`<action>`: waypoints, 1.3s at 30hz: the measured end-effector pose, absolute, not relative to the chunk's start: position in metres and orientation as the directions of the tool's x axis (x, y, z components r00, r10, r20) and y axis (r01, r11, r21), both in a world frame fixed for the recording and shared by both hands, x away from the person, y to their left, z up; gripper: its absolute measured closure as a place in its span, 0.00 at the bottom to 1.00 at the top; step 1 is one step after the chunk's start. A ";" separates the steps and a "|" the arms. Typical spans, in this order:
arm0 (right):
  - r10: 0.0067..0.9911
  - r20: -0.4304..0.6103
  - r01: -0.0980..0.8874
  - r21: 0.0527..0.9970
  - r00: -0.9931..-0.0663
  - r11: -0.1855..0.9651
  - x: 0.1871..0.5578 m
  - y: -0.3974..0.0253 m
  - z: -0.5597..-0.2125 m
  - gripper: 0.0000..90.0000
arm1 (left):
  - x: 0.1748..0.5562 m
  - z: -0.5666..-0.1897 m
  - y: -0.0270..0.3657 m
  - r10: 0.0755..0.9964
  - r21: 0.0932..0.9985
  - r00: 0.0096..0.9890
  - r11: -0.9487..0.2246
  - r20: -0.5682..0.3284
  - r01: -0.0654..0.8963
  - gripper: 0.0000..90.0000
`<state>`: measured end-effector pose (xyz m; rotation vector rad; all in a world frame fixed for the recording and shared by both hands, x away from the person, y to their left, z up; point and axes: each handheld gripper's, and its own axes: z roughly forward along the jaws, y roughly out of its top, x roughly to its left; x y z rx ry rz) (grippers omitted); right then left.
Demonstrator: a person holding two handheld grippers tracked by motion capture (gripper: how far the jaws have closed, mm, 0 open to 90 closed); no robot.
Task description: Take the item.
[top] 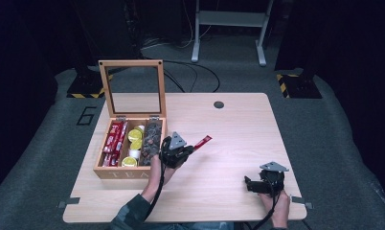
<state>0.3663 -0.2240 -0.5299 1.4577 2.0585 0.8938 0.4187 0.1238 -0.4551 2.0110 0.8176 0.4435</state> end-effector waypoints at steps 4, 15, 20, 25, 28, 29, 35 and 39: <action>0.943 -0.001 0.644 0.731 -0.332 0.227 0.366 -0.224 -0.530 0.04 | 0.419 -0.462 0.117 0.694 0.840 0.720 -0.387 -0.006 0.380 0.96; 0.943 -0.001 0.644 0.731 -0.332 0.227 0.366 -0.224 -0.530 0.04 | 0.420 -0.481 0.096 0.686 0.817 0.728 -0.424 0.008 0.391 0.96; 0.943 0.000 0.644 0.731 -0.333 0.227 0.366 -0.224 -0.530 0.04 | 0.424 -0.489 0.094 0.693 0.810 0.721 -0.409 -0.024 0.420 0.96; 0.943 0.000 0.644 0.731 -0.332 0.227 0.366 -0.224 -0.530 0.04 | 0.426 -0.496 0.092 0.692 0.799 0.721 -0.422 -0.022 0.429 0.96; 0.943 -0.001 0.643 0.731 -0.332 0.227 0.366 -0.224 -0.530 0.04 | 0.428 -0.500 0.090 0.696 0.795 0.717 -0.415 -0.036 0.442 0.96; 0.943 0.000 0.644 0.731 -0.333 0.227 0.366 -0.224 -0.530 0.04 | 0.429 -0.501 0.090 0.695 0.791 0.718 -0.421 -0.033 0.444 0.96; 0.943 0.000 0.644 0.731 -0.332 0.227 0.366 -0.224 -0.530 0.04 | 0.433 -0.506 0.090 0.698 0.778 0.715 -0.425 -0.045 0.464 0.95; 0.943 0.000 0.644 0.731 -0.332 0.227 0.366 -0.224 -0.530 0.04 | 0.434 -0.508 0.089 0.700 0.769 0.711 -0.421 -0.061 0.481 0.88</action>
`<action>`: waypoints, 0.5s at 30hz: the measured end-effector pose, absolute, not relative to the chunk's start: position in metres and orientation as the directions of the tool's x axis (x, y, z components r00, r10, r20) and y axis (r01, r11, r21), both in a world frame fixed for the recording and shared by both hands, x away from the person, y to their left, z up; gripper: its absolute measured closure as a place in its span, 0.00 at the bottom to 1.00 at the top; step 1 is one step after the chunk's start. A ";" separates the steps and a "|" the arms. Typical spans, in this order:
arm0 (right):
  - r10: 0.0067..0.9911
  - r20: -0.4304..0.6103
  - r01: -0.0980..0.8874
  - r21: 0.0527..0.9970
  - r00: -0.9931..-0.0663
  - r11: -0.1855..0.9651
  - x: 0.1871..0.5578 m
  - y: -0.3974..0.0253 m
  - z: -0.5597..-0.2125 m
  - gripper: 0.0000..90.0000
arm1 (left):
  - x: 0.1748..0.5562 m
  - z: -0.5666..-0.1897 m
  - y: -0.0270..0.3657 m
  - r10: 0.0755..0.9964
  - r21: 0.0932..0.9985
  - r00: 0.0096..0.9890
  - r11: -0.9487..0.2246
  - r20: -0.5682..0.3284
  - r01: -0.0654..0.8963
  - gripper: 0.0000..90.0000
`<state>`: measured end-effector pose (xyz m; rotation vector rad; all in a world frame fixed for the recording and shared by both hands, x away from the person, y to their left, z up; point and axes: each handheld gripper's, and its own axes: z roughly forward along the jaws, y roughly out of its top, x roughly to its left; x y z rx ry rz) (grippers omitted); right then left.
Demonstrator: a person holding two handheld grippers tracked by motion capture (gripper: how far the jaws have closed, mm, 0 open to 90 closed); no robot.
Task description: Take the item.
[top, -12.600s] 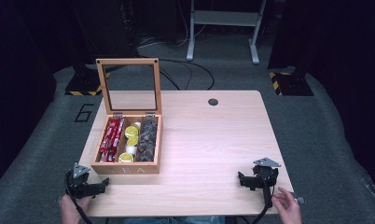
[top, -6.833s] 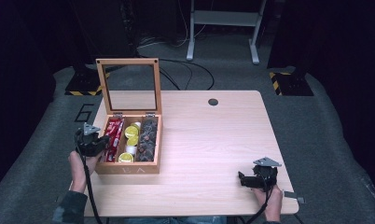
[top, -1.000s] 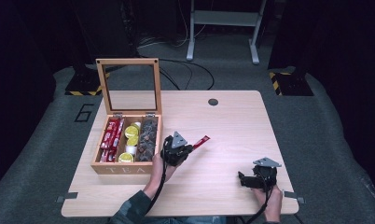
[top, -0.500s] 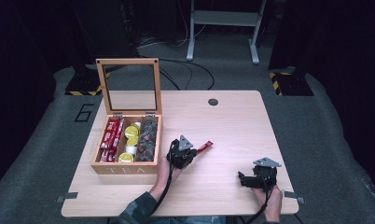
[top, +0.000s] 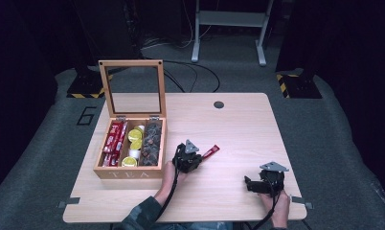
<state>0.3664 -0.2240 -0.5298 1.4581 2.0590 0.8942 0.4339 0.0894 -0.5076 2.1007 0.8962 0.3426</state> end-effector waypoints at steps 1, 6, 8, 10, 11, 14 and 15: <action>0.943 0.000 0.644 0.731 -0.332 0.227 0.366 -0.224 -0.530 0.04 | 0.434 -0.507 0.090 0.697 0.768 0.714 -0.427 -0.055 0.477 0.85; 0.943 -0.001 0.644 0.731 -0.332 0.227 0.366 -0.224 -0.530 0.04 | 0.429 -0.502 0.090 0.695 0.754 0.717 -0.448 -0.044 0.481 0.53; 0.943 -0.001 0.643 0.731 -0.332 0.227 0.366 -0.224 -0.530 0.04 | 0.425 -0.499 0.092 0.686 0.750 0.727 -0.460 -0.040 0.475 0.44; 0.944 -0.001 0.643 0.731 -0.331 0.227 0.366 -0.224 -0.530 0.04 | 0.421 -0.495 0.094 0.670 0.751 0.742 -0.470 -0.039 0.464 0.37; 0.944 -0.001 0.643 0.731 -0.331 0.227 0.366 -0.224 -0.530 0.04 | 0.418 -0.493 0.095 0.659 0.751 0.751 -0.473 -0.045 0.460 0.33; 0.944 -0.001 0.644 0.731 -0.331 0.226 0.366 -0.224 -0.530 0.04 | 0.411 -0.485 0.099 0.641 0.763 0.767 -0.476 -0.039 0.437 0.25; 0.944 -0.001 0.644 0.731 -0.331 0.226 0.366 -0.224 -0.530 0.04 | 0.408 -0.483 0.101 0.635 0.766 0.771 -0.476 -0.040 0.432 0.23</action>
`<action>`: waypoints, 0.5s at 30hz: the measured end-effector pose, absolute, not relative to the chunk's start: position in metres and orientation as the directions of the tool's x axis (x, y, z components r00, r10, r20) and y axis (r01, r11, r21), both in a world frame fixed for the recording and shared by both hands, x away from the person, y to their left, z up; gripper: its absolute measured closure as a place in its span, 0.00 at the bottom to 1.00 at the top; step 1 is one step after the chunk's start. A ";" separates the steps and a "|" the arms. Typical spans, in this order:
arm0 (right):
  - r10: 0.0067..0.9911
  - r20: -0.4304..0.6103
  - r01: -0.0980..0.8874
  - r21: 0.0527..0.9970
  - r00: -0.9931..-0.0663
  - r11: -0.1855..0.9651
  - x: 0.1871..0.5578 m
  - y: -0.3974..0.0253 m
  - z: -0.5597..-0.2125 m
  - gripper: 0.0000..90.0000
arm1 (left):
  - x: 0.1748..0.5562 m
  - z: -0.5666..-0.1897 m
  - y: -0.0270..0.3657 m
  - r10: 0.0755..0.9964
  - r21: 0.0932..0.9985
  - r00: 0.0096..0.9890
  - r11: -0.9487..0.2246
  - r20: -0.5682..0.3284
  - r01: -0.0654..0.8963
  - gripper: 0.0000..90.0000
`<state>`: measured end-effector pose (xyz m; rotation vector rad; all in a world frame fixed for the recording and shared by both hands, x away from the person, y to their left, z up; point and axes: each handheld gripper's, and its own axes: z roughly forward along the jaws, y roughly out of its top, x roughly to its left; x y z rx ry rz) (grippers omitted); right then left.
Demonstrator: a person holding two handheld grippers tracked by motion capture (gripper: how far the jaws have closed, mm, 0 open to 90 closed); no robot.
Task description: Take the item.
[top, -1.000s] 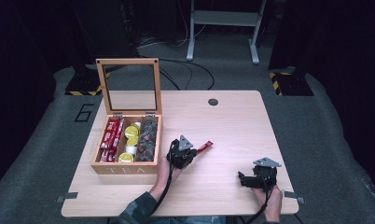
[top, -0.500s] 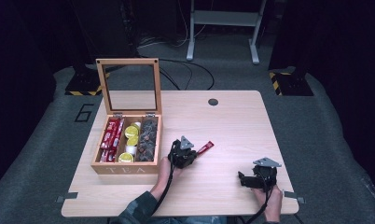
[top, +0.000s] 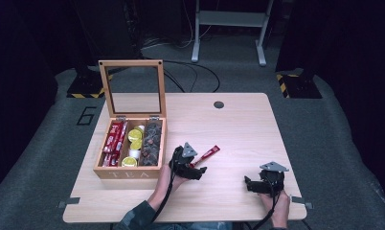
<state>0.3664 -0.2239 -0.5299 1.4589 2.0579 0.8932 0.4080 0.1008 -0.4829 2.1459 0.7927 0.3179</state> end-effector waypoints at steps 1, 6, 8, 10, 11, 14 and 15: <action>0.944 -0.001 0.644 0.731 -0.331 0.226 0.366 -0.224 -0.530 0.04 | 0.406 -0.481 0.102 0.631 0.770 0.775 -0.476 -0.037 0.425 0.22; 0.944 0.000 0.644 0.731 -0.330 0.226 0.366 -0.224 -0.530 0.04 | 0.395 -0.470 0.112 0.623 0.786 0.781 -0.463 -0.040 0.410 0.17; 0.944 0.000 0.644 0.731 -0.330 0.226 0.366 -0.224 -0.530 0.04 | 0.392 -0.466 0.117 0.623 0.788 0.782 -0.465 -0.033 0.404 0.14; 0.944 -0.001 0.644 0.731 -0.330 0.225 0.366 -0.224 -0.530 0.04 | 0.389 -0.462 0.121 0.626 0.794 0.780 -0.460 -0.028 0.398 0.11; 0.944 0.000 0.644 0.731 -0.329 0.225 0.366 -0.224 -0.530 0.04 | 0.387 -0.460 0.124 0.626 0.796 0.779 -0.456 -0.031 0.398 0.10; 0.944 0.000 0.644 0.731 -0.329 0.225 0.366 -0.224 -0.530 0.04 | 0.381 -0.454 0.134 0.637 0.807 0.771 -0.447 -0.017 0.387 0.09; 0.944 0.000 0.645 0.731 -0.329 0.225 0.366 -0.224 -0.530 0.04 | 0.380 -0.451 0.138 0.642 0.812 0.767 -0.440 -0.015 0.384 0.08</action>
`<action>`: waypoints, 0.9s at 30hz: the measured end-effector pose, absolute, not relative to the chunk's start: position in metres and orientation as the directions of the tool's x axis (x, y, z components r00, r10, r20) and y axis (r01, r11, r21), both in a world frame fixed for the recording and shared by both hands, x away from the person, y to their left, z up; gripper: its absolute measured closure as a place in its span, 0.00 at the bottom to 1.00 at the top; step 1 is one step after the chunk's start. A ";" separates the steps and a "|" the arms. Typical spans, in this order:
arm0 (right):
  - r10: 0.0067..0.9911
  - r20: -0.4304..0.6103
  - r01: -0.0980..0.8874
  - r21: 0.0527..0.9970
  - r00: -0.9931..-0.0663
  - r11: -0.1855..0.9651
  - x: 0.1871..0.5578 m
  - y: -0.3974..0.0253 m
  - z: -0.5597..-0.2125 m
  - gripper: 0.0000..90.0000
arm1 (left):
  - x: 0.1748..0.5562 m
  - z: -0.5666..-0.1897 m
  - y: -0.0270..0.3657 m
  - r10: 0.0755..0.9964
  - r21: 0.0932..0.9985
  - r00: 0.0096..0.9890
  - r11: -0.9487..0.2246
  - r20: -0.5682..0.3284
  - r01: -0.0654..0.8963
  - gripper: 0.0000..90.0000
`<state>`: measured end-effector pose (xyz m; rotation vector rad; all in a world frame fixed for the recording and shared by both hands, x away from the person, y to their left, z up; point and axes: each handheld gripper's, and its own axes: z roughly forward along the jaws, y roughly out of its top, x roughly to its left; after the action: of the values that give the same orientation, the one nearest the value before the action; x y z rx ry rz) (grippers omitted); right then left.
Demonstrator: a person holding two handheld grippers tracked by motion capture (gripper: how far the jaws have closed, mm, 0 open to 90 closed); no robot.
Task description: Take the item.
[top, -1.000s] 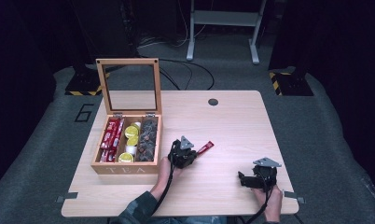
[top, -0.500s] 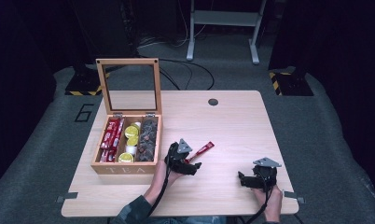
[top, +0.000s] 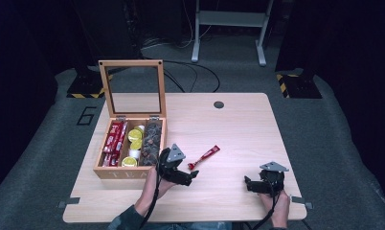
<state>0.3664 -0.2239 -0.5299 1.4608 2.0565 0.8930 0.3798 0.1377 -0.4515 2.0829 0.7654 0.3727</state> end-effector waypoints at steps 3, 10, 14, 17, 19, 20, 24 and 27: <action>0.944 0.000 0.645 0.731 -0.329 0.225 0.366 -0.224 -0.530 0.04 | 0.376 -0.446 0.149 0.654 0.823 0.757 -0.423 -0.011 0.378 0.06; 0.944 0.001 0.645 0.731 -0.329 0.224 0.366 -0.224 -0.530 0.04 | 0.368 -0.438 0.180 0.691 0.838 0.723 -0.401 0.011 0.371 0.00; 0.944 0.001 0.645 0.731 -0.329 0.224 0.366 -0.224 -0.530 0.04 | 0.363 -0.435 0.200 0.720 0.850 0.693 -0.373 0.014 0.371 0.00; 0.945 0.001 0.645 0.731 -0.328 0.224 0.366 -0.224 -0.530 0.04 | 0.358 -0.434 0.216 0.744 0.858 0.668 -0.353 0.016 0.372 0.00; 0.945 0.001 0.645 0.731 -0.328 0.224 0.366 -0.224 -0.530 0.04 | 0.356 -0.433 0.228 0.757 0.860 0.653 -0.346 0.021 0.374 0.00; 0.945 0.001 0.645 0.731 -0.328 0.223 0.366 -0.224 -0.530 0.04 | 0.355 -0.433 0.234 0.764 0.861 0.645 -0.342 0.020 0.377 0.00; 0.945 0.001 0.645 0.731 -0.327 0.223 0.366 -0.224 -0.530 0.04 | 0.349 -0.434 0.255 0.791 0.868 0.611 -0.318 0.021 0.381 0.00; 0.945 0.001 0.646 0.731 -0.327 0.222 0.366 -0.224 -0.530 0.04 | 0.344 -0.435 0.270 0.811 0.872 0.584 -0.302 0.023 0.385 0.00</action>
<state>0.3665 -0.2238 -0.5299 1.4640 2.0550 0.8933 0.3445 0.2699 -0.4350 1.9096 0.9614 0.5928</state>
